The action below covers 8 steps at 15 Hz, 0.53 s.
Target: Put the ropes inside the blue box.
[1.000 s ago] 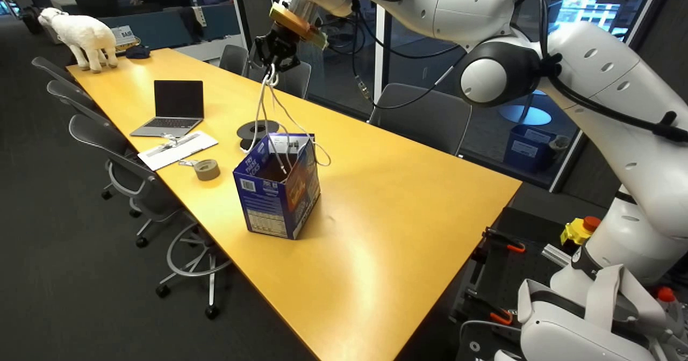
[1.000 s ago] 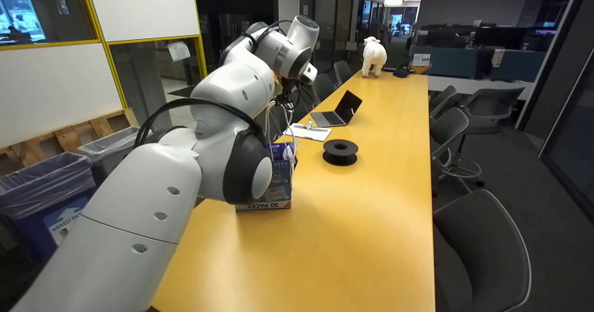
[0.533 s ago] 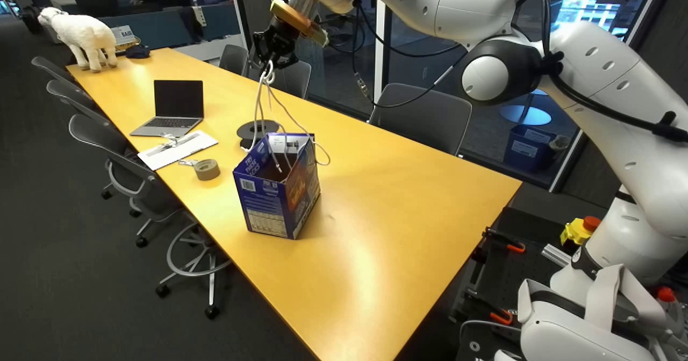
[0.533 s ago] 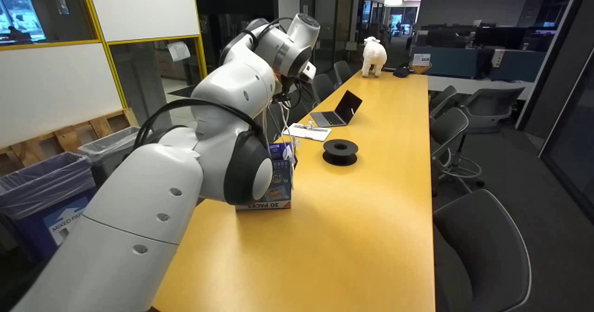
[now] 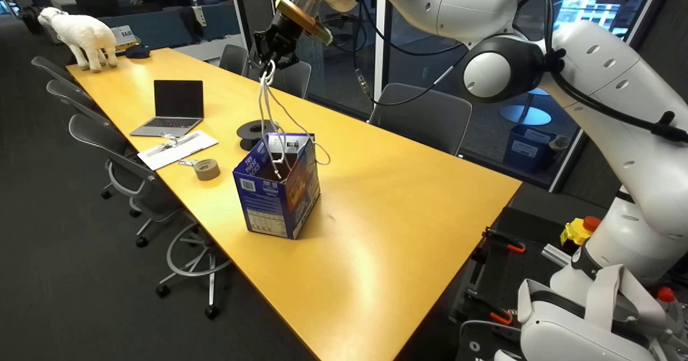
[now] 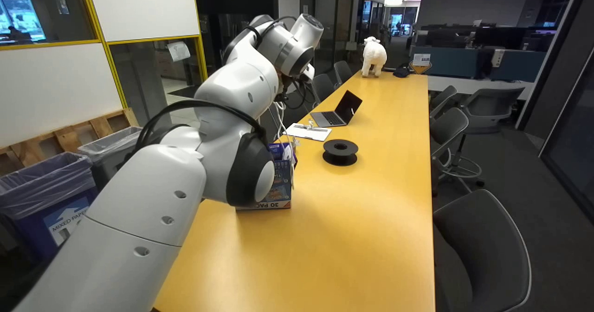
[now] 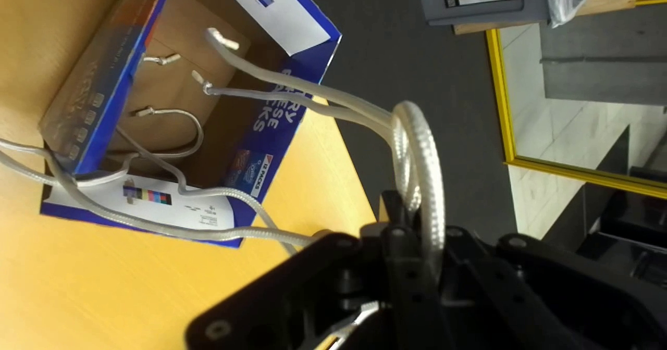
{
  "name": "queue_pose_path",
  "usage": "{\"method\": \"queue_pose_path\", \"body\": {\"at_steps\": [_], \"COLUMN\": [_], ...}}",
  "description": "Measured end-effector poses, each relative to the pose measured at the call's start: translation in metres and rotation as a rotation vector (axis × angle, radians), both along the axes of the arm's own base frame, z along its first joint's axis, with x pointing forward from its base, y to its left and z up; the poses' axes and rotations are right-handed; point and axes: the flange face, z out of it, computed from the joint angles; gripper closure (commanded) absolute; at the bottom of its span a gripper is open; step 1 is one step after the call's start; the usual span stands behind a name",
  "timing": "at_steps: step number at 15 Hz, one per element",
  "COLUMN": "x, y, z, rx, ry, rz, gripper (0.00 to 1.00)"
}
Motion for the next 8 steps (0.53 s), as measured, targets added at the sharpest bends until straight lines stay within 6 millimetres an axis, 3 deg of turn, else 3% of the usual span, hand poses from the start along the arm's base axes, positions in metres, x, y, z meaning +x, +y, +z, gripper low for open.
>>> {"method": "queue_pose_path", "body": {"at_steps": [4,8], "x": [-0.001,0.003], "y": [-0.001,0.007], "z": [-0.007,-0.034], "rx": [0.001,0.01], "ry": [0.01,0.048], "rz": [0.043,0.085], "gripper": [0.98,0.98]}}
